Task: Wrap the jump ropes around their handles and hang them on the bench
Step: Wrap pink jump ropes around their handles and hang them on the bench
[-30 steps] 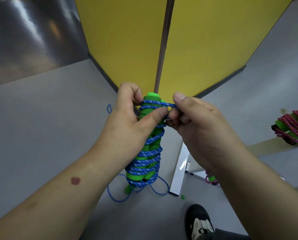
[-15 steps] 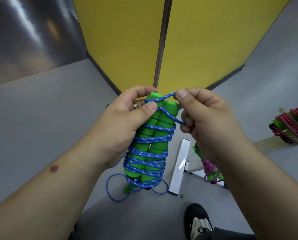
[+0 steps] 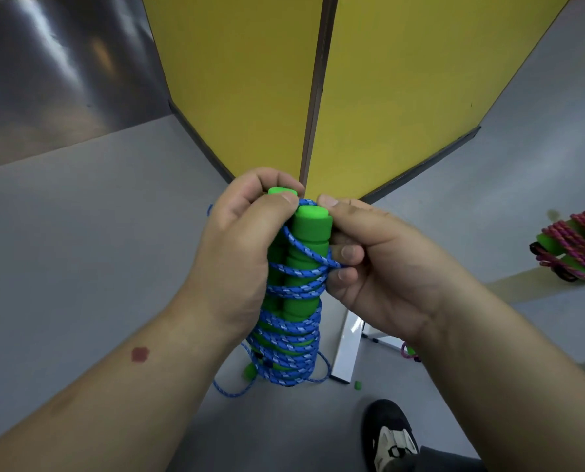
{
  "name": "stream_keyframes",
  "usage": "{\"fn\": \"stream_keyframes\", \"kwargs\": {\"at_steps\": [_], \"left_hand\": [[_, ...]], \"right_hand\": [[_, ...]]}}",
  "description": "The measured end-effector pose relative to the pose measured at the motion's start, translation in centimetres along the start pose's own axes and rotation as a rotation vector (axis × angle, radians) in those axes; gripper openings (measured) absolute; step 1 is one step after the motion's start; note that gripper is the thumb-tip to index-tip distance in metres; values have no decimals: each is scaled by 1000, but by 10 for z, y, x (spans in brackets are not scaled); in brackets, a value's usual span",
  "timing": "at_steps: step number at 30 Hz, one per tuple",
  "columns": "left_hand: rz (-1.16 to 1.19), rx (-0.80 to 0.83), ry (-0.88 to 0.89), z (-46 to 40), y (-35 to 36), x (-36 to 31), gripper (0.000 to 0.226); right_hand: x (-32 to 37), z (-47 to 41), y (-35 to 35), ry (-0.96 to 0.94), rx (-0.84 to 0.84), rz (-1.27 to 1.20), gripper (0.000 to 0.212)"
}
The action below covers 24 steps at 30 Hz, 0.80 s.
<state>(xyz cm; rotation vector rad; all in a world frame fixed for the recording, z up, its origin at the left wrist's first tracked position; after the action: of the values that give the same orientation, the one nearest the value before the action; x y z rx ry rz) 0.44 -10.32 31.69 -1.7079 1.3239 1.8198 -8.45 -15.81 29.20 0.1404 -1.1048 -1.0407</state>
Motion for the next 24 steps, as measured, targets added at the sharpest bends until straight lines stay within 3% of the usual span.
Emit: {"fn": "stream_keyframes", "kwargs": {"at_steps": [8,13,18,24], "left_hand": [[170,-11,-52,-2,9,-6,13],[155,-31,-89,-7,4,-3,19],[166,-56,-90,-12,-3,-5,23],[226,-39,-126,-7,0,5,25]], "right_hand": [[17,5,-3,-181,-147,356,16],[28,8,-2,-321,-190,463,13],[8,3,1,-169,-78,359,20],[30,12,-4,-346,-267,641,23]]}}
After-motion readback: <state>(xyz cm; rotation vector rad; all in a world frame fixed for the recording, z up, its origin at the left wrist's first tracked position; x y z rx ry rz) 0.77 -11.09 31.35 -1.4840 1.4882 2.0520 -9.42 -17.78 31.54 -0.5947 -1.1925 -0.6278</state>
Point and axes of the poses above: each hand's wrist, its own z-axis away from the middle knuckle, its own y-axis out of the palm, x = y × z, the point moved 10 cm from there along -z, towards the middle knuckle, and after that the axes turned 8 degrees about y, right-handed, at the moved point
